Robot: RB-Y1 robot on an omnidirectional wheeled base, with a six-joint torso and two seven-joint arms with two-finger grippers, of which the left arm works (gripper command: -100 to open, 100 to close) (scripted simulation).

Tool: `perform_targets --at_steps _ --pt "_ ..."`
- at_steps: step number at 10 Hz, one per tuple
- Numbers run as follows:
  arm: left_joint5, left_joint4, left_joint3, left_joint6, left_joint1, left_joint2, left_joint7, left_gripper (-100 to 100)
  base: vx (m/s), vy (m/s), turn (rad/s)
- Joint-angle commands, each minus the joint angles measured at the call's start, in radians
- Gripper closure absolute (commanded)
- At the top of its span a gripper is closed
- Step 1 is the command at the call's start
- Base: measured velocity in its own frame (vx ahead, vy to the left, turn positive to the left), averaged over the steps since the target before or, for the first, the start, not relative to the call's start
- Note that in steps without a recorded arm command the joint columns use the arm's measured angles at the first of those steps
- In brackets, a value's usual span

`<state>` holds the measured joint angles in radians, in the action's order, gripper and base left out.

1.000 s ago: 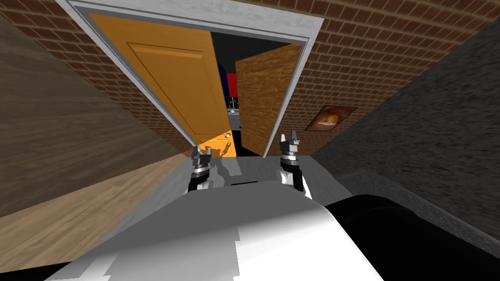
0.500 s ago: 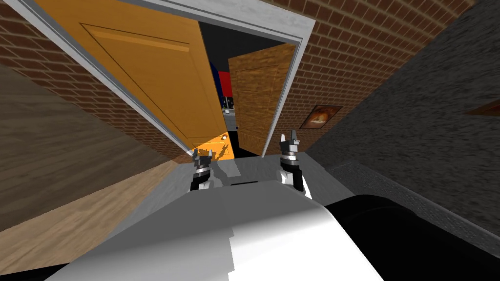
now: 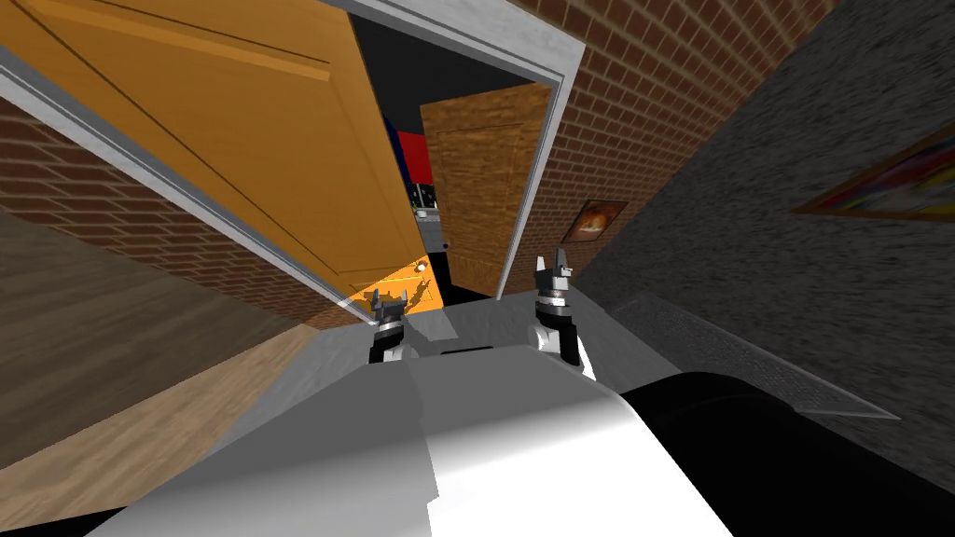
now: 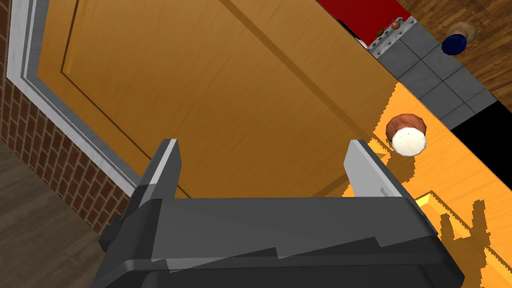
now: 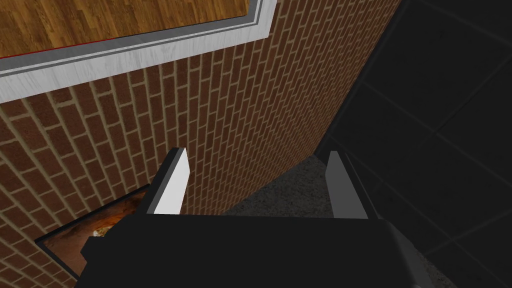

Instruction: Push the door open

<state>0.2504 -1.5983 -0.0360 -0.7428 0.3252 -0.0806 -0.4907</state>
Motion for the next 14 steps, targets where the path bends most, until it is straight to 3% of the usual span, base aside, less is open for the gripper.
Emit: perform_targets --at_steps 1,4,5,14 --pt "0.028 0.039 -0.007 -0.003 -0.014 -0.002 -0.044 -100 0.061 0.092 -0.203" --pt "0.077 0.122 -0.017 -0.016 -0.044 0.001 -0.117 -100 0.061 0.099 -0.192" --pt "0.077 0.122 -0.017 -0.016 -0.044 0.001 -0.117 -100 0.043 0.062 -0.064" --pt "0.215 0.358 -0.044 -0.052 -0.128 0.019 -0.327 -100 0.047 0.094 -0.183"
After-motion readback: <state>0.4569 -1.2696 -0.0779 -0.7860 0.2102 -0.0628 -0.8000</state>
